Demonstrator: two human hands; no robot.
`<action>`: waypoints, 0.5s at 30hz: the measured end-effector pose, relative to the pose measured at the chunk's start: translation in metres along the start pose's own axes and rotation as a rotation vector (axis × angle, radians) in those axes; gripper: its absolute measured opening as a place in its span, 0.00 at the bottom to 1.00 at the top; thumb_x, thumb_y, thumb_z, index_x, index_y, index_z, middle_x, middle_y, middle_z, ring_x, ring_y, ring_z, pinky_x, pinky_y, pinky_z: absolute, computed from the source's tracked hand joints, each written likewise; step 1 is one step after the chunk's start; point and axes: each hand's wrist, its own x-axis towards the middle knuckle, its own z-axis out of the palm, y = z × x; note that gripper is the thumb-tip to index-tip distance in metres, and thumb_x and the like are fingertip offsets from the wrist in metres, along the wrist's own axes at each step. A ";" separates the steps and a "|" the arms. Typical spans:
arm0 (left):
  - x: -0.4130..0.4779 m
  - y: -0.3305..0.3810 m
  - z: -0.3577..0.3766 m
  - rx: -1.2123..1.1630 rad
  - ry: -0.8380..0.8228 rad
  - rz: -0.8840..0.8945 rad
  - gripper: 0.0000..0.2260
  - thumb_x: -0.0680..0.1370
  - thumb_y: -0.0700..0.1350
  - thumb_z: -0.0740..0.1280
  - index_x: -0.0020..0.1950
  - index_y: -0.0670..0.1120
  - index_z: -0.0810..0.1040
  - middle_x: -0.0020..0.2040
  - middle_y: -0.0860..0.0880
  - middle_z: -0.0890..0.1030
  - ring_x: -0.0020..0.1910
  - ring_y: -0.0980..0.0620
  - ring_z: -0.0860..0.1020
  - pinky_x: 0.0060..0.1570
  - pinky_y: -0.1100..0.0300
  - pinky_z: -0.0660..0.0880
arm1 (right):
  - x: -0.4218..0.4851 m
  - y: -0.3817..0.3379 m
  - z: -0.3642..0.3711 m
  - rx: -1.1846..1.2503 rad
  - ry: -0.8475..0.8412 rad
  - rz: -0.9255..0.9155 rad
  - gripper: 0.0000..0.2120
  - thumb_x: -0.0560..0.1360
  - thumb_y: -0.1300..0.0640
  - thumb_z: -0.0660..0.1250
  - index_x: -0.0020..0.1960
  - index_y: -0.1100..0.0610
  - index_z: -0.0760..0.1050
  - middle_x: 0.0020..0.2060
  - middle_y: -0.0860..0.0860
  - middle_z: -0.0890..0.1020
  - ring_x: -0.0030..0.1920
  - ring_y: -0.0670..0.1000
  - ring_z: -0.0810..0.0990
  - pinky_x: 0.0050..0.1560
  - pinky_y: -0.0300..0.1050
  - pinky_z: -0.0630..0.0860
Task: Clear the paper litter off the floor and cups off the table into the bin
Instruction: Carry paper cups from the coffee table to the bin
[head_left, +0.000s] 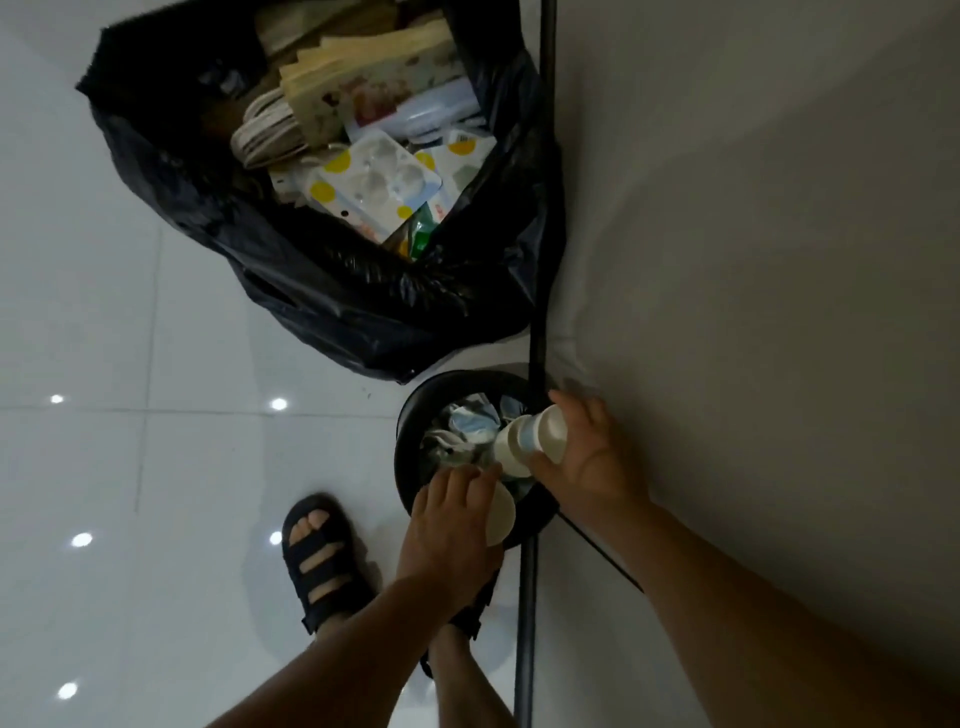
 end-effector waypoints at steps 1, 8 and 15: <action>0.000 -0.004 0.005 0.004 0.018 -0.011 0.37 0.69 0.54 0.72 0.74 0.52 0.60 0.70 0.49 0.66 0.69 0.47 0.64 0.67 0.54 0.63 | 0.003 0.003 0.007 0.007 -0.015 -0.002 0.36 0.71 0.52 0.73 0.75 0.51 0.62 0.69 0.53 0.66 0.65 0.56 0.70 0.62 0.50 0.72; 0.017 -0.026 0.021 0.071 0.089 -0.077 0.41 0.68 0.57 0.72 0.75 0.51 0.56 0.69 0.48 0.66 0.69 0.45 0.63 0.68 0.51 0.62 | 0.010 0.013 0.038 -0.072 -0.145 -0.079 0.38 0.74 0.51 0.72 0.78 0.49 0.57 0.75 0.49 0.60 0.72 0.54 0.65 0.67 0.49 0.70; 0.011 -0.030 0.023 0.162 -0.006 -0.077 0.49 0.70 0.67 0.64 0.78 0.49 0.39 0.79 0.46 0.48 0.77 0.43 0.41 0.73 0.45 0.42 | -0.003 0.013 0.044 -0.243 -0.231 -0.164 0.48 0.73 0.46 0.72 0.80 0.48 0.44 0.79 0.50 0.44 0.79 0.53 0.42 0.75 0.49 0.52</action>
